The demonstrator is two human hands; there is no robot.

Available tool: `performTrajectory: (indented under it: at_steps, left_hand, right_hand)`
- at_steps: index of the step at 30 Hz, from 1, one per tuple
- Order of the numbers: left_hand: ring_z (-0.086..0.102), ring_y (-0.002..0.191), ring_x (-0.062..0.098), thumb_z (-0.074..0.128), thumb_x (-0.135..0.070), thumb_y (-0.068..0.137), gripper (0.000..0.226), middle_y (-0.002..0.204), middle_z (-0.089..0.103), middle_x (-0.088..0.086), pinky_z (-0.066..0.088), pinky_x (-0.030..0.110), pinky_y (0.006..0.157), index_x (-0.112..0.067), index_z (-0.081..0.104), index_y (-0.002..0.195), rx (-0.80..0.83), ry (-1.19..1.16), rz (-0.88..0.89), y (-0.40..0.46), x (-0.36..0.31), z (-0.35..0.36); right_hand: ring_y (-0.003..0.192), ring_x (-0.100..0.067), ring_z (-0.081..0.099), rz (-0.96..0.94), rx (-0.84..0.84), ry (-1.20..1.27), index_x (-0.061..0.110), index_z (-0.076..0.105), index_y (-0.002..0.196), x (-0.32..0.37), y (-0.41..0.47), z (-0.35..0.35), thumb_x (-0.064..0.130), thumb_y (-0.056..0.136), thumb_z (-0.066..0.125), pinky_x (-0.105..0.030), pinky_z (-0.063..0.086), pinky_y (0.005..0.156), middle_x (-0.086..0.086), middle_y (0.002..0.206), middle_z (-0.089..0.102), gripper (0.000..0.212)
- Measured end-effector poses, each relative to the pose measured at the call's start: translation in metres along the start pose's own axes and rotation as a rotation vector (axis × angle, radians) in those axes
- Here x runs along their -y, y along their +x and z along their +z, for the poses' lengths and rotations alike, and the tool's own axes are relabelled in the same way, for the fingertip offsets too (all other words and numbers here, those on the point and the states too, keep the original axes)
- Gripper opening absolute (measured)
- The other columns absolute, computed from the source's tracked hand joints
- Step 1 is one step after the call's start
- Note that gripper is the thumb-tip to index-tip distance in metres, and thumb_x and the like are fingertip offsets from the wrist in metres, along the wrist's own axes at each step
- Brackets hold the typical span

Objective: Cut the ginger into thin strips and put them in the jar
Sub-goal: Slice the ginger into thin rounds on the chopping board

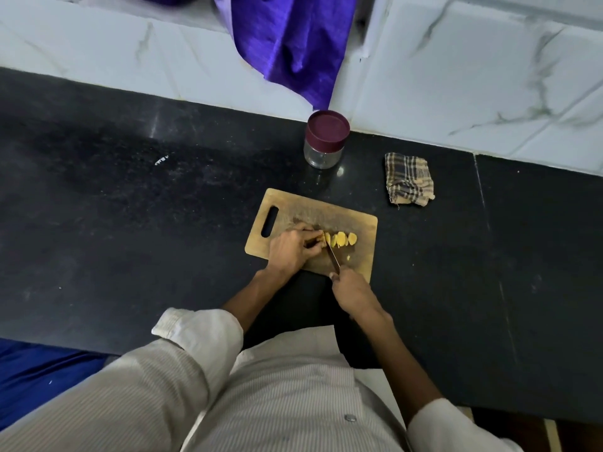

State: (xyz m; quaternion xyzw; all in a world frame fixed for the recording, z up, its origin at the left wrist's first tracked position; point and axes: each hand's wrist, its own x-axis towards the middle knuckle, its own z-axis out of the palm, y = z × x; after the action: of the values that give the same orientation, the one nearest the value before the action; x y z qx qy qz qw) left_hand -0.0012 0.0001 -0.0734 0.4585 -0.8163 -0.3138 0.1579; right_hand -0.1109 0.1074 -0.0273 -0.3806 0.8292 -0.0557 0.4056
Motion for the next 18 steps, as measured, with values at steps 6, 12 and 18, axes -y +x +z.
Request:
performTrajectory:
  at_steps: [6,12,18]
  left_hand:
    - [0.06,0.096,0.016,0.066,-0.036,0.086,0.035,0.112,0.064,-0.003,0.048,0.03,0.074,-0.021,0.067,0.118,-0.049,-0.033,0.0,0.001,0.001,-0.001]
    - [0.061,0.089,0.014,0.067,-0.034,0.086,0.033,0.109,0.064,-0.003,0.051,0.031,0.072,-0.02,0.068,0.116,-0.069,-0.048,0.019,0.0,0.004,0.001]
    - [0.059,0.086,0.011,0.066,-0.035,0.087,0.033,0.11,0.063,-0.004,0.051,0.031,0.071,-0.021,0.067,0.117,-0.072,-0.035,0.04,0.0,0.005,0.001]
  right_hand:
    - [0.054,-0.014,0.043,0.055,0.05,0.321,0.018,0.052,0.113,-0.014,-0.005,-0.001,0.034,0.105,0.037,-0.027,0.035,0.042,-0.003,0.077,0.046,0.023]
    - [0.053,-0.013,0.042,0.056,0.093,0.345,0.02,0.052,0.114,-0.013,-0.009,-0.001,0.035,0.105,0.038,-0.027,0.034,0.042,-0.001,0.075,0.046,0.022]
    - [0.05,-0.012,0.042,0.062,0.071,0.457,0.021,0.052,0.111,-0.019,-0.013,-0.007,0.036,0.105,0.041,-0.027,0.036,0.043,-0.003,0.074,0.048,0.02]
